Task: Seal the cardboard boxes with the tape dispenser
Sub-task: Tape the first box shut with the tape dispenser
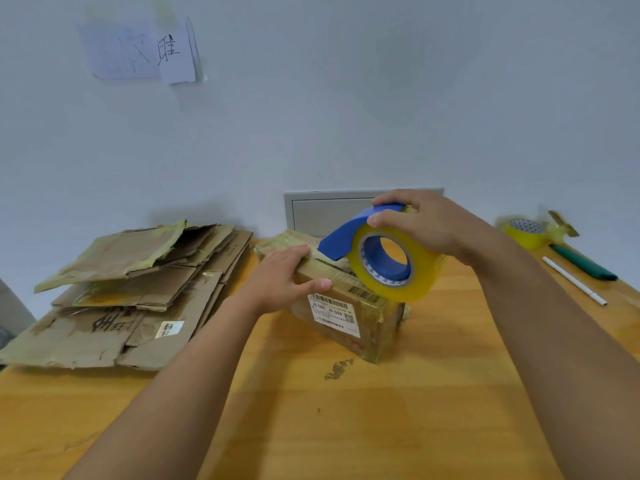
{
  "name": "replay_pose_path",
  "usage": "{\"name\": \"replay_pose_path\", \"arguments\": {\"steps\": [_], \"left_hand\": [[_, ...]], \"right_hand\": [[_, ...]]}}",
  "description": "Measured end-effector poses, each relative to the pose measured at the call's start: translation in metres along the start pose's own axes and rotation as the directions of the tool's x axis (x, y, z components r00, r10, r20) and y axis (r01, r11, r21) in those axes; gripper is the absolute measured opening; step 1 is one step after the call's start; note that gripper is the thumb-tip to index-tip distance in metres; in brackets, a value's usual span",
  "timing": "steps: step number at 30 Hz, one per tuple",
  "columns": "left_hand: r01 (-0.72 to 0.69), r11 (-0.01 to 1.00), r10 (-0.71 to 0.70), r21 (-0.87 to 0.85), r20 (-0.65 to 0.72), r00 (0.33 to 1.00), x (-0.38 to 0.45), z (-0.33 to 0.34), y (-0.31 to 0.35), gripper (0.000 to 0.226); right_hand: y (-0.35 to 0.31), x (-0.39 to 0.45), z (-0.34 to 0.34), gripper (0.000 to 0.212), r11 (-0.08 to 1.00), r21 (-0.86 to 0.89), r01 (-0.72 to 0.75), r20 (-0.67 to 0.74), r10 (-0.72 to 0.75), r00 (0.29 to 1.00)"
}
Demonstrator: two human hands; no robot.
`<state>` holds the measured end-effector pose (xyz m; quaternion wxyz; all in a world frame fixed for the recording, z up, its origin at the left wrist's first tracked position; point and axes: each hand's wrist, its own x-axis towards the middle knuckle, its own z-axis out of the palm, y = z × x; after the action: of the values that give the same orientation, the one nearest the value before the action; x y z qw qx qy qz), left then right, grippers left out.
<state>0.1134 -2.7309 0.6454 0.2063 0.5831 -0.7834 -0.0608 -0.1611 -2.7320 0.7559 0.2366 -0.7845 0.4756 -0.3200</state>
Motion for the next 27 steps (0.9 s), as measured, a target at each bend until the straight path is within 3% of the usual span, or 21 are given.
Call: {"name": "replay_pose_path", "arguments": {"steps": [3, 6, 9, 14, 22, 27], "left_hand": [[0.008, 0.994, -0.017, 0.108, 0.080, 0.997, 0.002, 0.000, 0.006, 0.112], [-0.042, 0.981, 0.034, 0.188, 0.044, 0.998, -0.003, 0.012, 0.019, 0.104], [-0.122, 0.983, 0.132, 0.137, -0.063, 0.989, -0.007, 0.024, 0.030, 0.089], [-0.127, 0.991, 0.130, 0.034, -0.112, 0.985, -0.004, 0.023, 0.031, 0.054], [-0.100, 0.995, 0.099, -0.029, -0.044, 0.994, 0.003, 0.016, 0.031, 0.078], [-0.064, 0.997, 0.063, 0.042, 0.035, 0.997, 0.007, 0.014, 0.032, 0.102]], "right_hand": [[-0.002, -0.003, 0.008, 0.025, 1.000, -0.015, 0.024, -0.039, -0.024, 0.999], [-0.005, -0.001, 0.014, 0.031, 0.999, -0.037, 0.015, -0.072, -0.017, 0.997], [-0.005, 0.002, 0.016, 0.026, 0.998, -0.058, 0.018, -0.074, -0.023, 0.997], [-0.005, 0.006, 0.014, 0.024, 0.996, -0.082, 0.024, -0.036, -0.027, 0.999], [-0.005, -0.005, 0.003, 0.023, 0.999, -0.046, 0.005, -0.016, -0.005, 1.000], [0.004, -0.025, -0.016, 0.019, 0.999, -0.027, -0.030, -0.032, 0.029, 0.999]]}}
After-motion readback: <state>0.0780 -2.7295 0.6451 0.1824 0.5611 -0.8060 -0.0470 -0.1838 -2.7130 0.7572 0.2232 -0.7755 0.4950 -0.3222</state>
